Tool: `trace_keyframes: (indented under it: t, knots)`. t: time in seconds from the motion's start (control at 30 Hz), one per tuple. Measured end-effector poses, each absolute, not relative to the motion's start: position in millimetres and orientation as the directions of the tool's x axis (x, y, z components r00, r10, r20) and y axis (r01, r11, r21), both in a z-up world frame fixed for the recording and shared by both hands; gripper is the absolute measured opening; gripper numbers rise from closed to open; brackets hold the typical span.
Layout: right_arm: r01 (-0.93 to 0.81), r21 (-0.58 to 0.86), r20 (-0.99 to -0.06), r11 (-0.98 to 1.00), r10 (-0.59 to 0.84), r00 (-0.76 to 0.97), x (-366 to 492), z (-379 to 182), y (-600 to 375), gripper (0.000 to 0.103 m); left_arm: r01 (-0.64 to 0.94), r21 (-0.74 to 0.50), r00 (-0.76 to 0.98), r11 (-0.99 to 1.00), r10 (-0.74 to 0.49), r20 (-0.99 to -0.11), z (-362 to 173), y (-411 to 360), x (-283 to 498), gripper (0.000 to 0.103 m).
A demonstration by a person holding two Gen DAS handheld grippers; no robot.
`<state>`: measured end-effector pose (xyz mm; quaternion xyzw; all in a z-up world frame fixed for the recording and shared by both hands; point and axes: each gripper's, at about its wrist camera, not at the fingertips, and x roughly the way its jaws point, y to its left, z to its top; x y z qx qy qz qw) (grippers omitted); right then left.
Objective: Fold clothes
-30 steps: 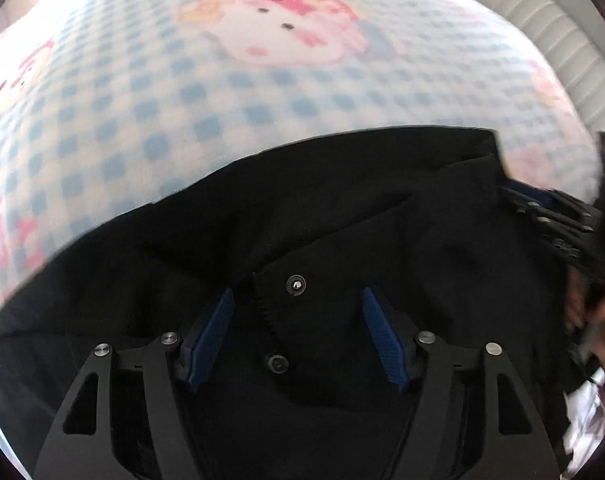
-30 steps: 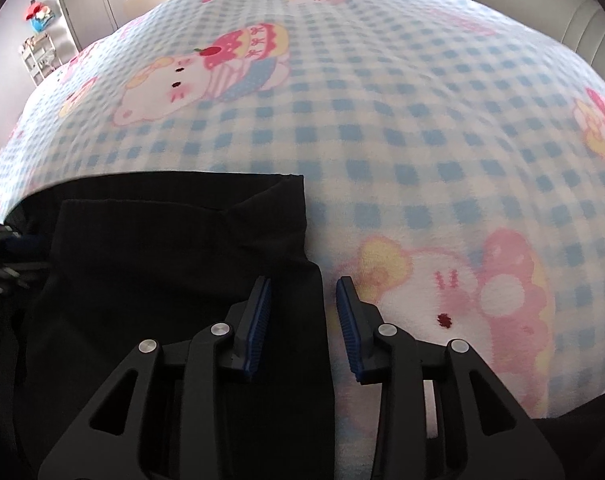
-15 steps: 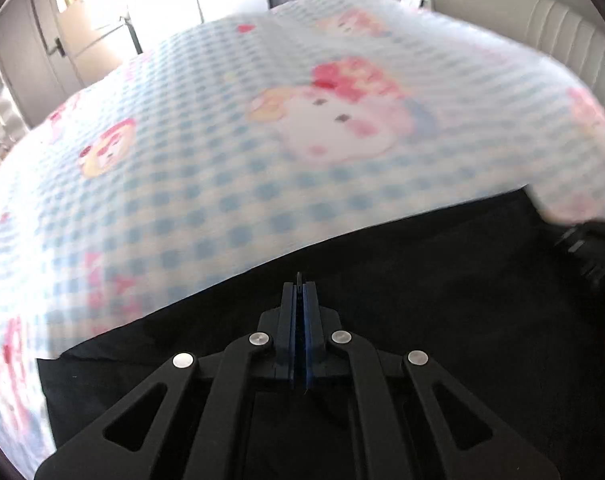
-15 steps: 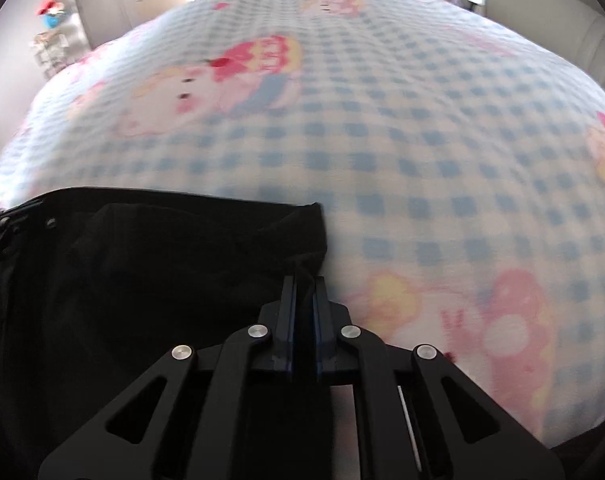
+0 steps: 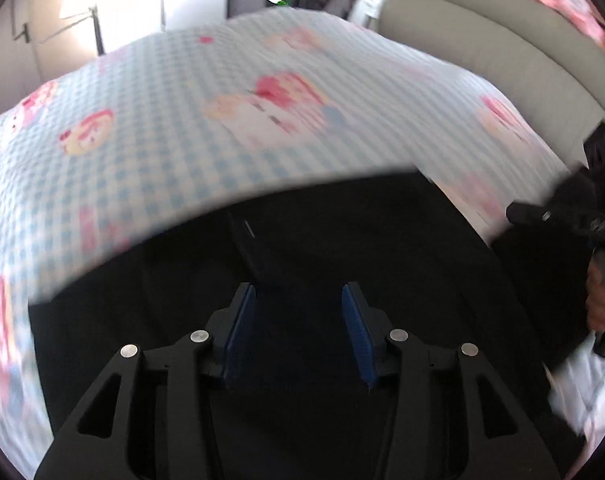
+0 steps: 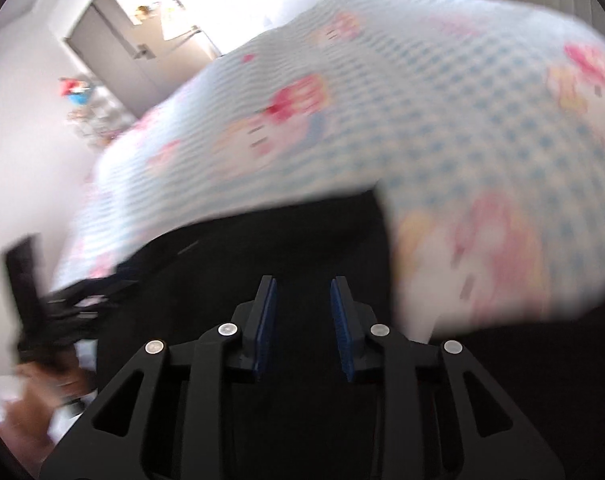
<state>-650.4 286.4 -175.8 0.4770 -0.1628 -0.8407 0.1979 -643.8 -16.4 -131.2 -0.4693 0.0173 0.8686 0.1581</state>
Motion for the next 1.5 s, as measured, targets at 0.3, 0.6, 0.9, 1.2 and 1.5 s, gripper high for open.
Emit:
trace_keyframes:
  t: [0.3,0.6,0.9,1.2,1.5]
  knots:
    - [0.387,0.382,-0.76,-0.839,-0.524,-0.385,-412,-114,256,0.051,-0.354,-0.093,-0.519,-0.931,0.278,-0.808,-100,18,-399,0.047]
    - [0.192,0.288,-0.853,-0.938,-0.342,-0.395,-259,-233,244,0.053,-0.169,-0.273,-0.526,-0.947,0.321,-0.787,-163,55,-262,0.047]
    - [0.121,0.441,-0.742,-0.889,-0.437,-0.509,-181,-227,286,0.051,-0.109,-0.453,-0.568,-0.885,0.429,-0.702,-158,29,-175,0.047]
    - [0.113,0.547,-0.766,-0.829,-0.551,-0.331,-153,-267,253,0.058,-0.016,-0.563,-0.508,-0.827,0.491,-0.707,-176,10,-126,0.047]
    - [0.124,0.635,-0.708,-0.762,-0.639,-0.3,-160,-279,234,0.066,0.25,-0.748,-0.569,-0.615,0.532,-0.627,-211,-70,-84,0.051]
